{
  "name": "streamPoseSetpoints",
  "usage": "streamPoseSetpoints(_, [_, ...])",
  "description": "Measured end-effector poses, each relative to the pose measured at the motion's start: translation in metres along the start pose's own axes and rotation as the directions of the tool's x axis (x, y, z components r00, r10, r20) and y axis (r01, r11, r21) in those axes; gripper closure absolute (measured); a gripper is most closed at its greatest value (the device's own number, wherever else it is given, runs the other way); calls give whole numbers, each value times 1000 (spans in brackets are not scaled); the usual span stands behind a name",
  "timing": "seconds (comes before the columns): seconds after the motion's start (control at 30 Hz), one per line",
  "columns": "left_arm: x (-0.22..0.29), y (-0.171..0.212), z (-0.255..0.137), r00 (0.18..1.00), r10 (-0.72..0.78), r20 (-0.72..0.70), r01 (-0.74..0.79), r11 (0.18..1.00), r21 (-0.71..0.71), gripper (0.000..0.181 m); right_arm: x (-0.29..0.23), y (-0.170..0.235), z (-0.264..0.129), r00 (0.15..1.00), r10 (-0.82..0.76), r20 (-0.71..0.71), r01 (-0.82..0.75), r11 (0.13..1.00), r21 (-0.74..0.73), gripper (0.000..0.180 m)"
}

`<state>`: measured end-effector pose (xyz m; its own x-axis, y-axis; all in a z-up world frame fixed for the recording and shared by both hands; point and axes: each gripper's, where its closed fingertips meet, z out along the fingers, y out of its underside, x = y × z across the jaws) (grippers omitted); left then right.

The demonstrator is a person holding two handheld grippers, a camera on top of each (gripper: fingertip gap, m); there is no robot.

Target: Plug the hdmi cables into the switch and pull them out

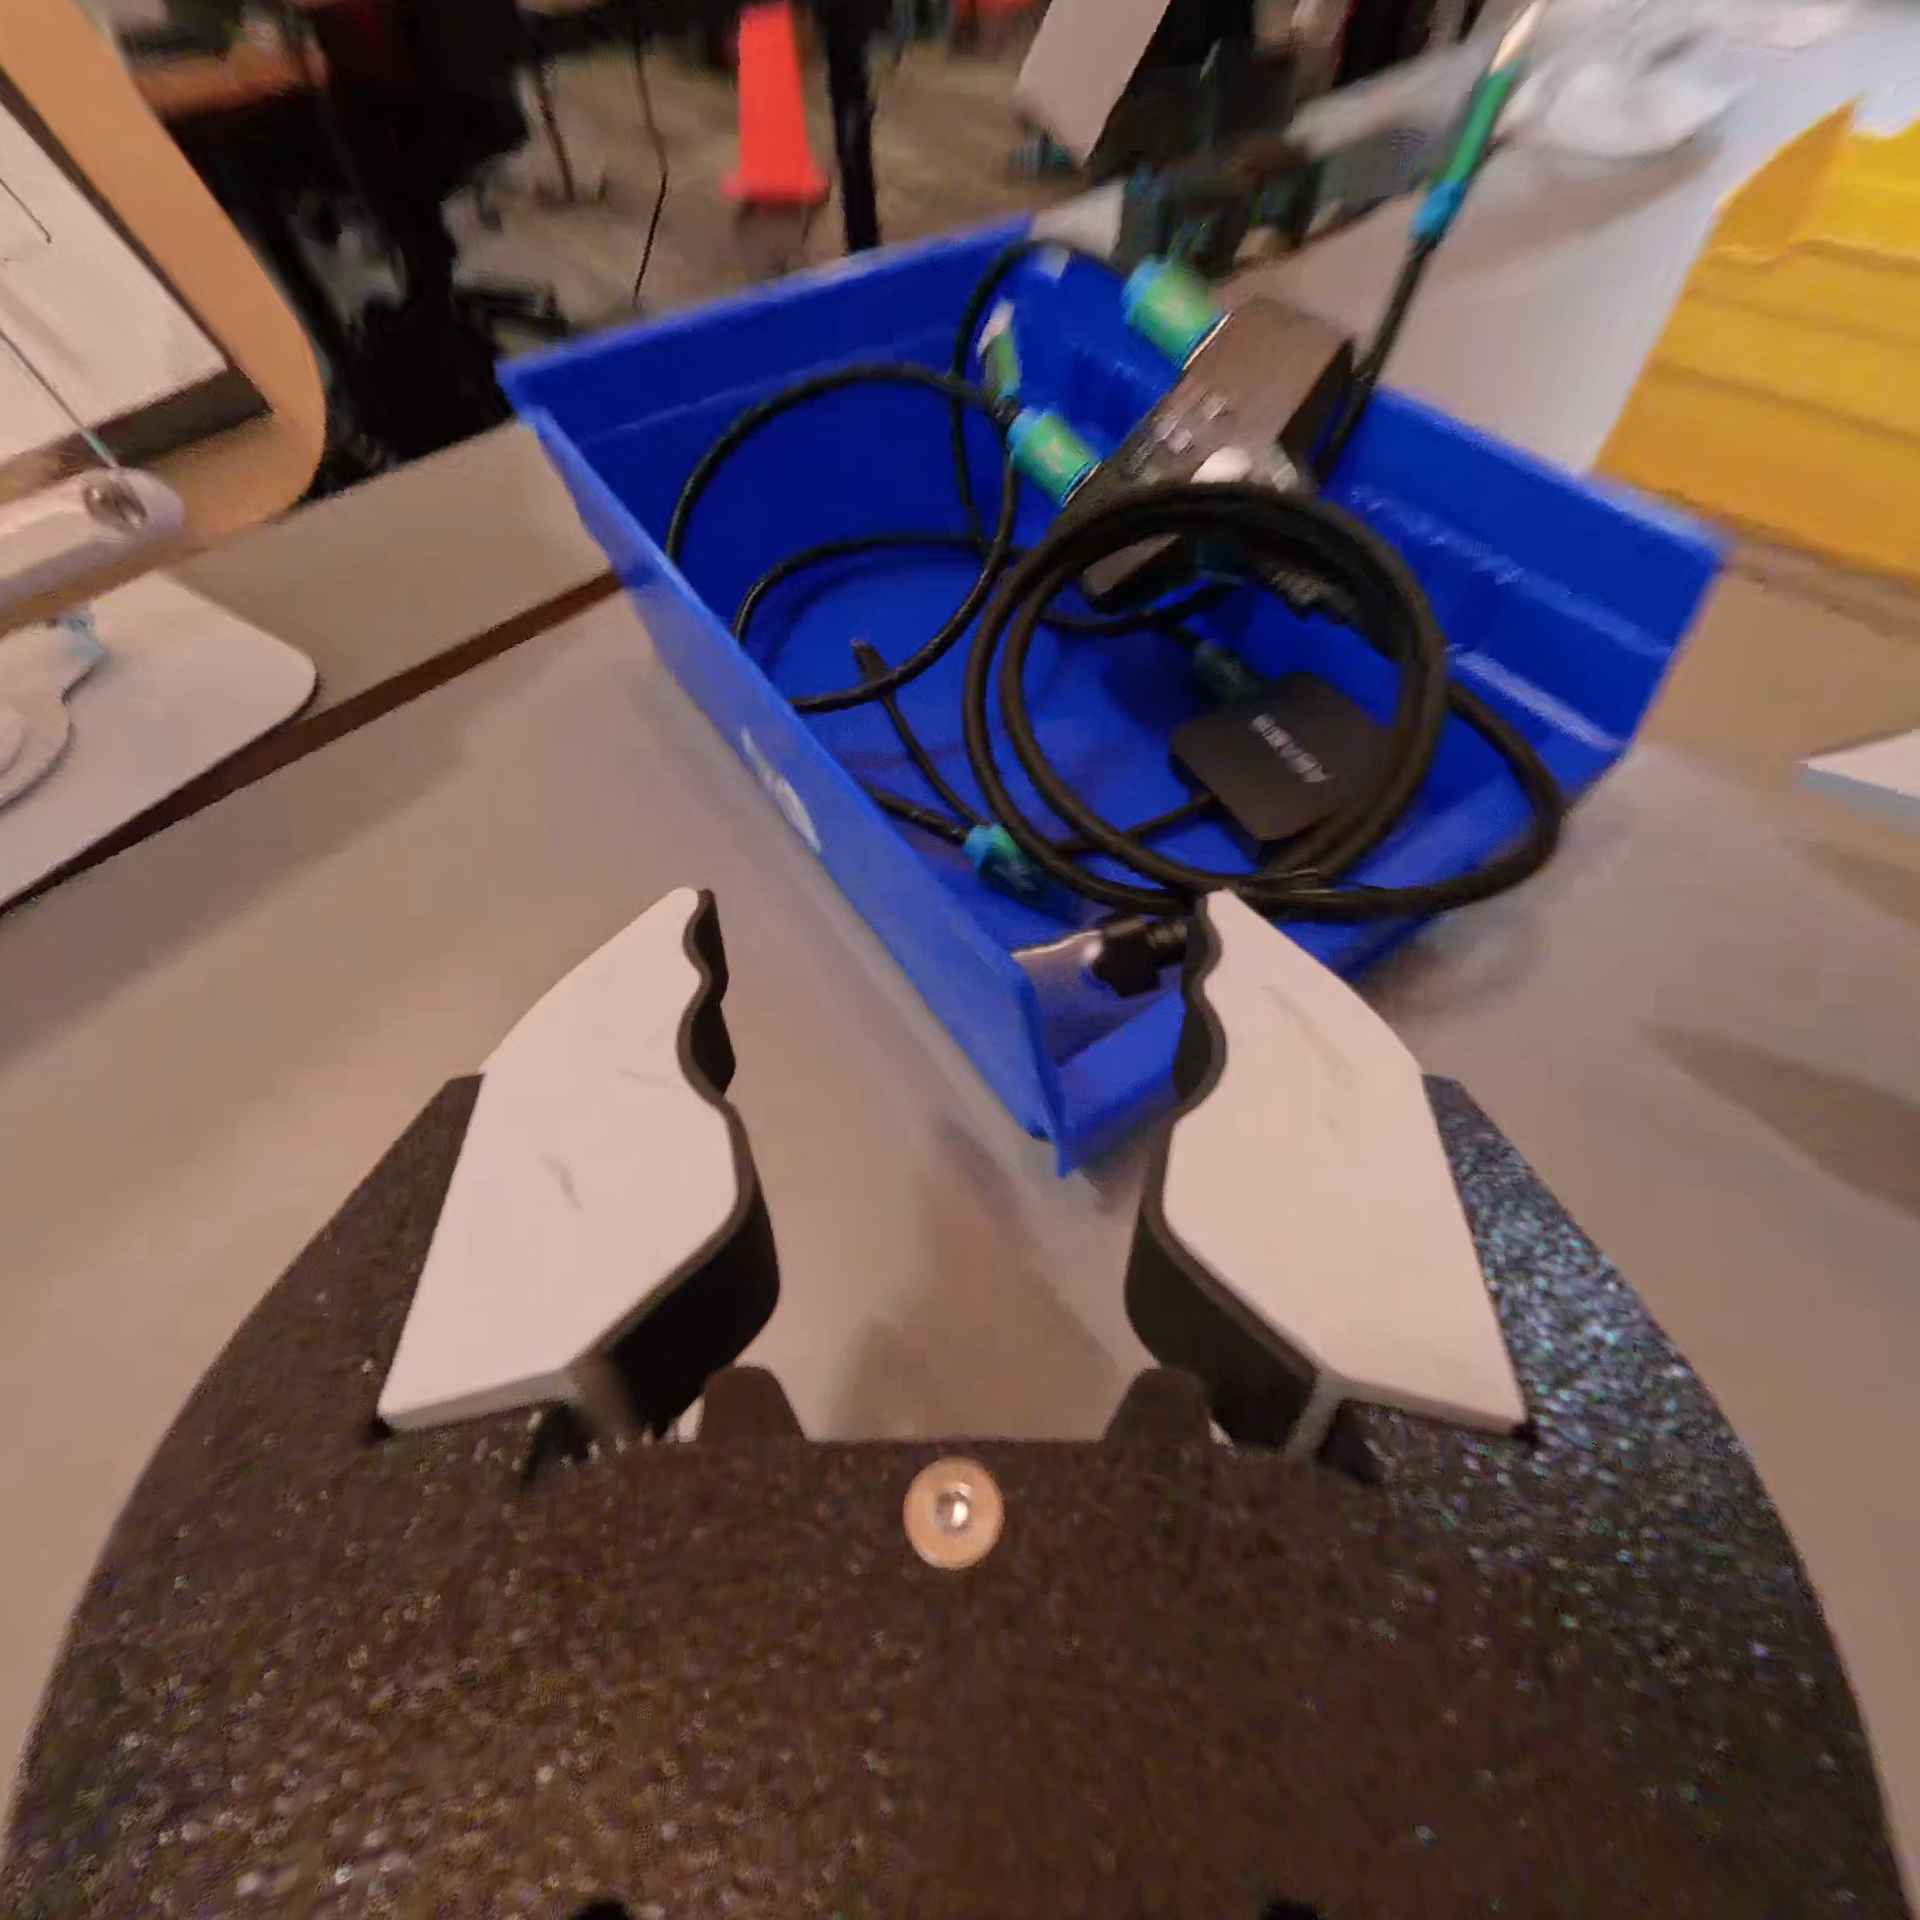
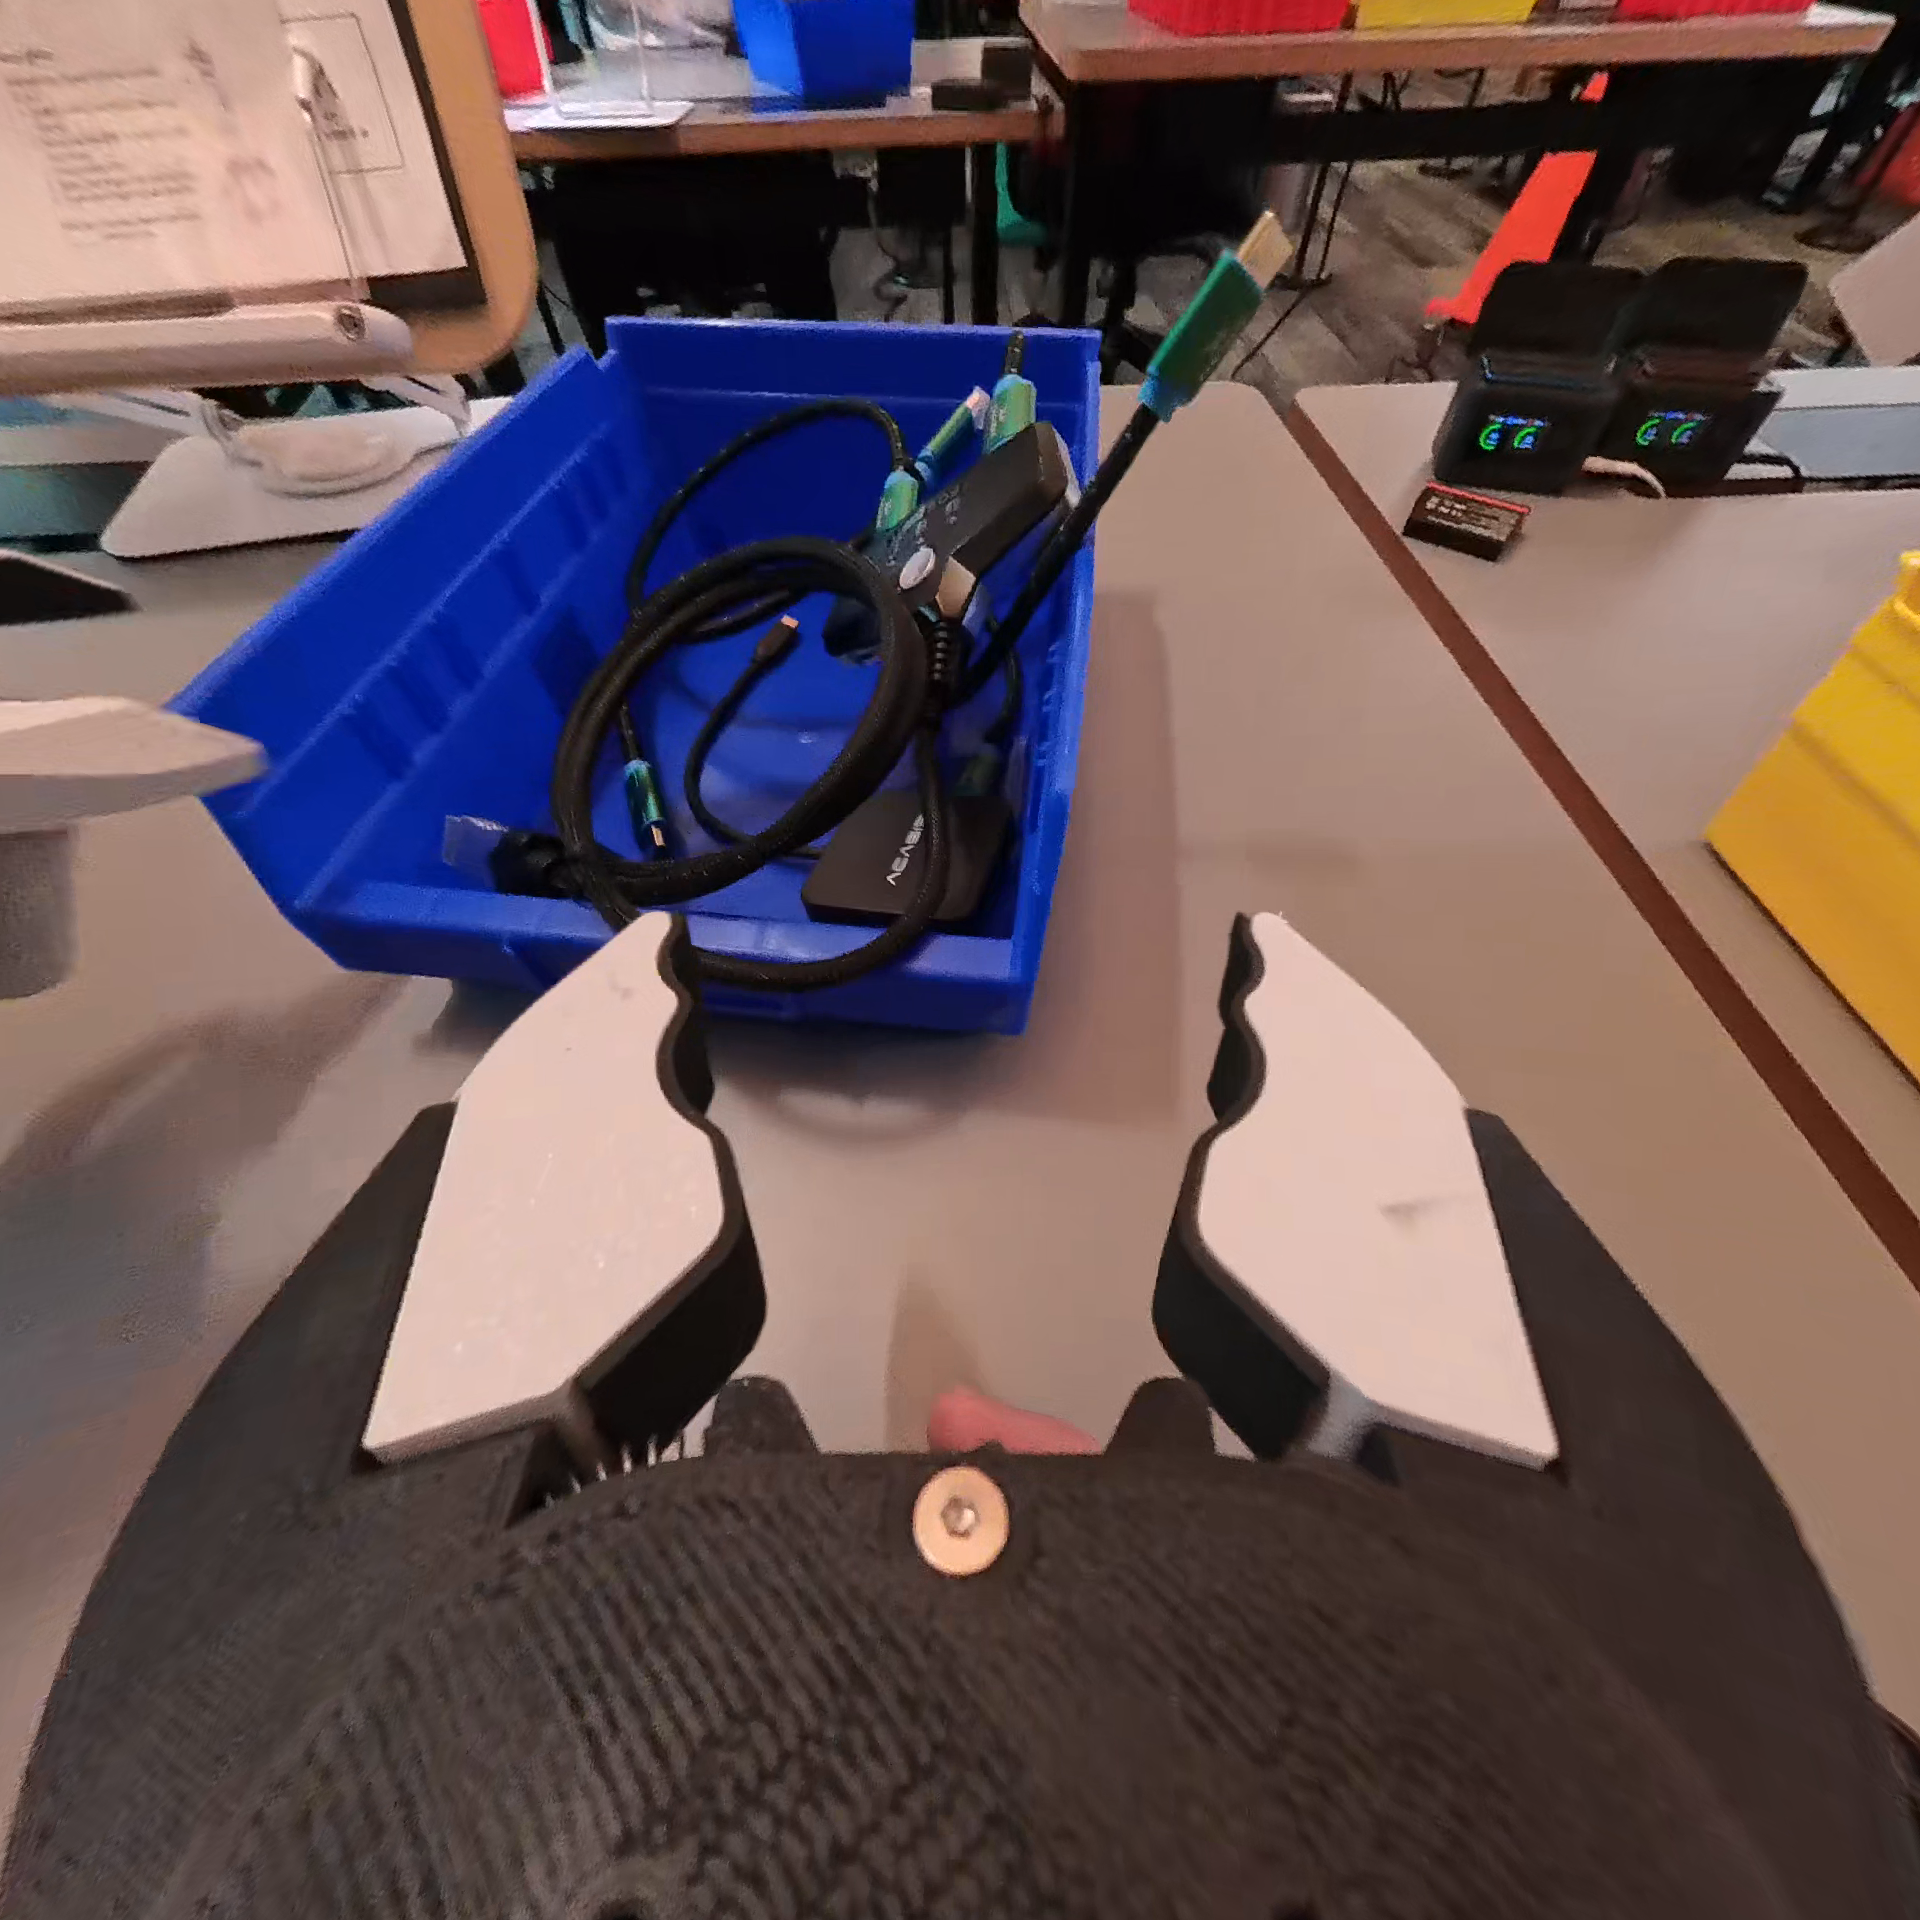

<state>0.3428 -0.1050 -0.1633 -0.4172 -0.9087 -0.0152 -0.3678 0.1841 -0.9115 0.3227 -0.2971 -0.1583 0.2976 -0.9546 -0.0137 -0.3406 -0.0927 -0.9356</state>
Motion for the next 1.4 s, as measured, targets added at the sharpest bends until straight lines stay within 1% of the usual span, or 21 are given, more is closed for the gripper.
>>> streamPoseSetpoints(0.1, [-11,12,26,998,-7,55,15,989,-149,100,-7,-4,2,1000,-6,9,6,1000,9,84])
streamPoseSetpoints(0.17, [-18,16,36,997,7,78,7,983,-184,110,-8,-7,2,999,-33,-12,33,999,14,84])
streamPoseSetpoints(0.2, [-18,17,39,998,19,58,-8,983,-182,122,-10,-7,3,999,-52,-15,52,999,9,84])
streamPoseSetpoints(0.23, [-14,16,40,999,30,25,-25,985,-171,147,-13,-7,3,998,-67,-15,67,998,1,83])
streamPoseSetpoints(0.27, [-17,17,40,998,47,33,-41,985,-169,155,-15,-7,3,997,-78,-16,78,997,-3,82])
streamPoseSetpoints(0.33, [-31,20,35,989,100,107,-79,981,-179,165,-19,-10,1,995,-95,-14,95,995,2,82])
streamPoseSetpoints(0.5, [-62,34,4,981,108,163,-82,985,-155,173,-30,-23,-10,992,-128,-3,128,992,14,82])
streamPoseSetpoints(0.6, [-76,49,-29,981,114,154,-95,987,-127,173,-46,-38,-22,988,-155,28,153,986,60,82])
streamPoseSetpoints(0.7, [-91,69,-73,983,83,166,-66,992,-106,174,-76,-53,-35,978,-180,106,167,979,120,82])
streamPoseSetpoints(0.8, [-106,91,-122,978,36,207,-20,997,-78,174,-124,-63,-49,949,-217,230,181,969,167,83])
streamPoseSetpoints(0.9, [-117,111,-170,966,-16,258,27,999,-41,175,-190,-69,-64,884,-264,385,192,958,214,84])
streamPoseSetpoints(1.0, [-124,127,-208,944,-42,328,50,999,-17,175,-273,-78,-72,764,-287,578,187,956,227,83])
streamPoseSetpoints(1.1, [-129,134,-229,924,-57,377,56,998,14,175,-358,-101,-64,632,-275,724,193,961,197,84])
streamPoseSetpoints(1.13, [-130,134,-233,920,-59,387,49,998,36,175,-385,-106,-54,600,-258,757,212,964,160,84])
streamPoseSetpoints(1.2, [-131,134,-235,919,-45,392,25,998,54,175,-440,-109,-33,525,-152,837,251,968,18,85])
streamPoseSetpoints(1.23, [-131,134,-235,922,-37,387,19,999,51,174,-464,-108,-22,494,-89,865,273,960,-56,89])
streamPoseSetpoints(1.27, [-132,134,-235,923,-48,381,28,998,59,175,-484,-106,-4,503,-35,864,292,947,-131,99])
streamPoseSetpoints(1.3, [-134,133,-235,924,-66,377,40,996,76,175,-498,-101,19,547,-7,837,311,930,-196,106])
streamPoseSetpoints(1.33, [-136,133,-235,924,-78,374,46,995,92,175,-508,-94,42,605,7,796,328,909,-258,103])
streamPoseSetpoints(1.37, [-137,133,-236,925,-82,371,47,994,102,176,-519,-84,60,646,21,763,342,886,-314,95])
streamPoseSetpoints(1.4, [-138,133,-237,927,-79,368,41,993,110,176,-530,-73,73,664,44,746,350,863,-363,91])
